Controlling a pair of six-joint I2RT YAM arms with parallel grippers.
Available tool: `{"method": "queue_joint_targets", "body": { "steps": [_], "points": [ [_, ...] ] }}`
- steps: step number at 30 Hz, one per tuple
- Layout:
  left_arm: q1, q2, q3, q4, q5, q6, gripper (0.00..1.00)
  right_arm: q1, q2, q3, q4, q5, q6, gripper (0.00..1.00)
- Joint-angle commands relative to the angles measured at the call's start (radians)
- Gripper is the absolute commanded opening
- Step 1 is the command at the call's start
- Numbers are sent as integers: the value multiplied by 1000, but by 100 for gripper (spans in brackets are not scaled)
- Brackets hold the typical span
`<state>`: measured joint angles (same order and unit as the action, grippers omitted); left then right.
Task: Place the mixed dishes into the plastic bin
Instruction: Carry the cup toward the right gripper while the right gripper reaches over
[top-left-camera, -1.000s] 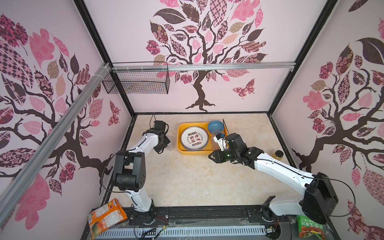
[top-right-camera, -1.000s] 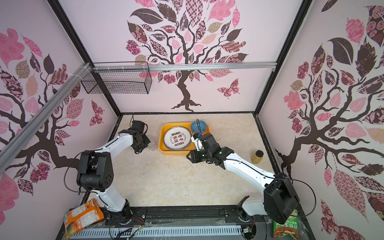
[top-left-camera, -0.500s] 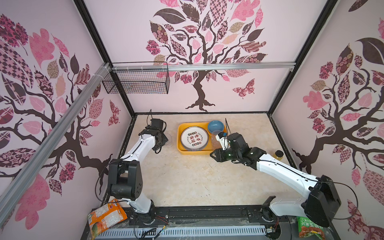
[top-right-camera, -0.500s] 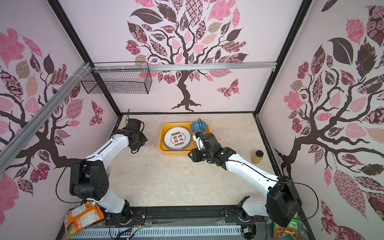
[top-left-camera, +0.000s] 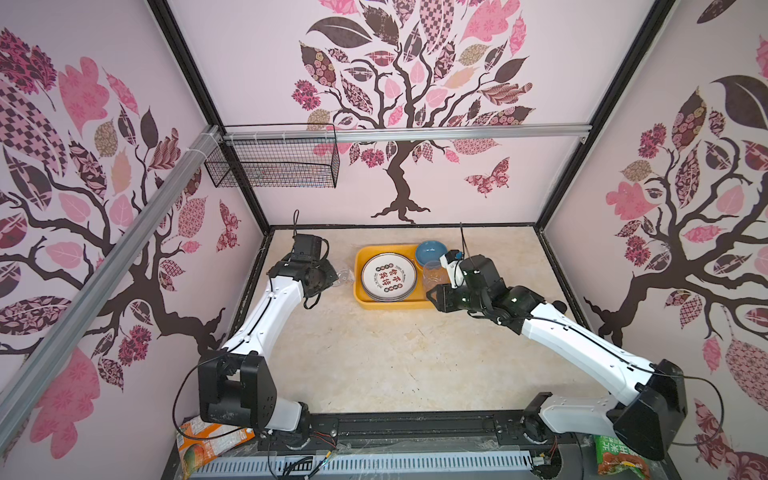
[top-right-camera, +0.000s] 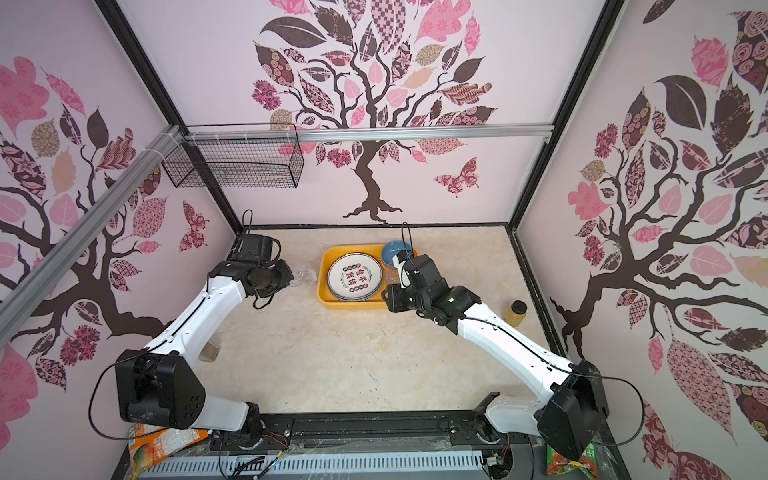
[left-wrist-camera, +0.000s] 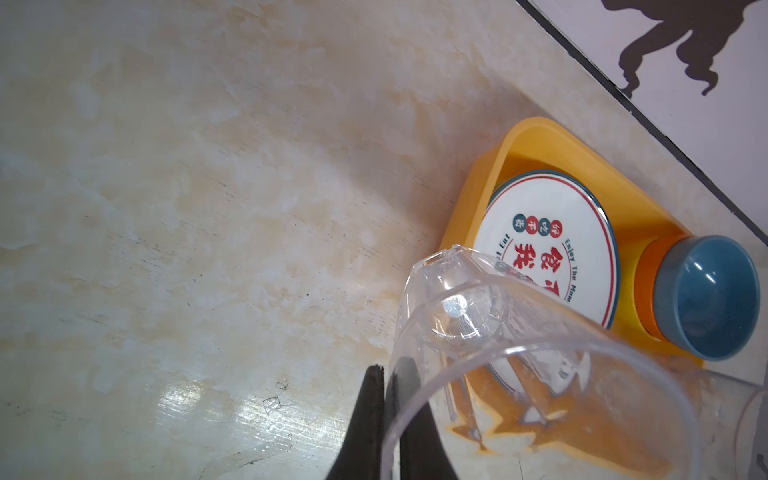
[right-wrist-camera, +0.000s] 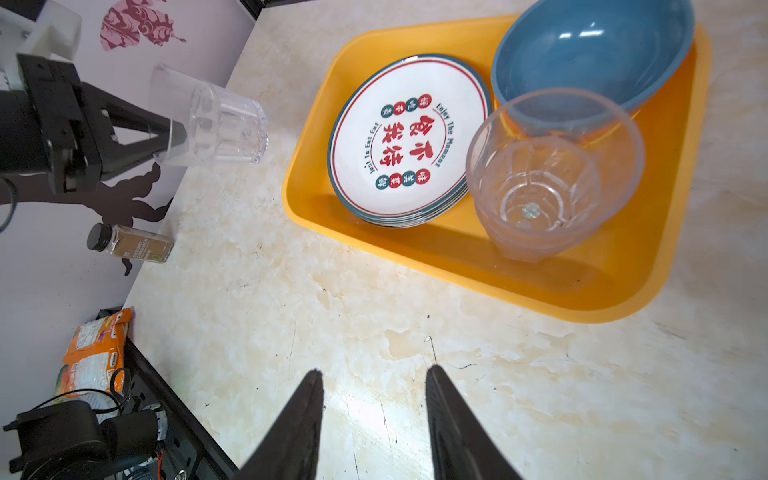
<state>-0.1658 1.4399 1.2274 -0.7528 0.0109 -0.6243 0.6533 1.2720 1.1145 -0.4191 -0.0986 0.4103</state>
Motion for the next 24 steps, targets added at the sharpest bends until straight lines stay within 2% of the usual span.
{"method": "queue_joint_targets", "body": {
  "steps": [1,5,13,24],
  "points": [
    [-58,-30,6,-9,51,37,0,-1,34,72,-92,47,11,44],
    [-119,-42,4,-14,106,31,0,0,51,119,-129,60,14,44],
    [-246,-27,13,-8,149,28,0,-1,130,256,-274,87,-1,44],
    [-388,23,74,-9,137,14,1,10,213,360,-321,-27,1,45]
  ]
}}
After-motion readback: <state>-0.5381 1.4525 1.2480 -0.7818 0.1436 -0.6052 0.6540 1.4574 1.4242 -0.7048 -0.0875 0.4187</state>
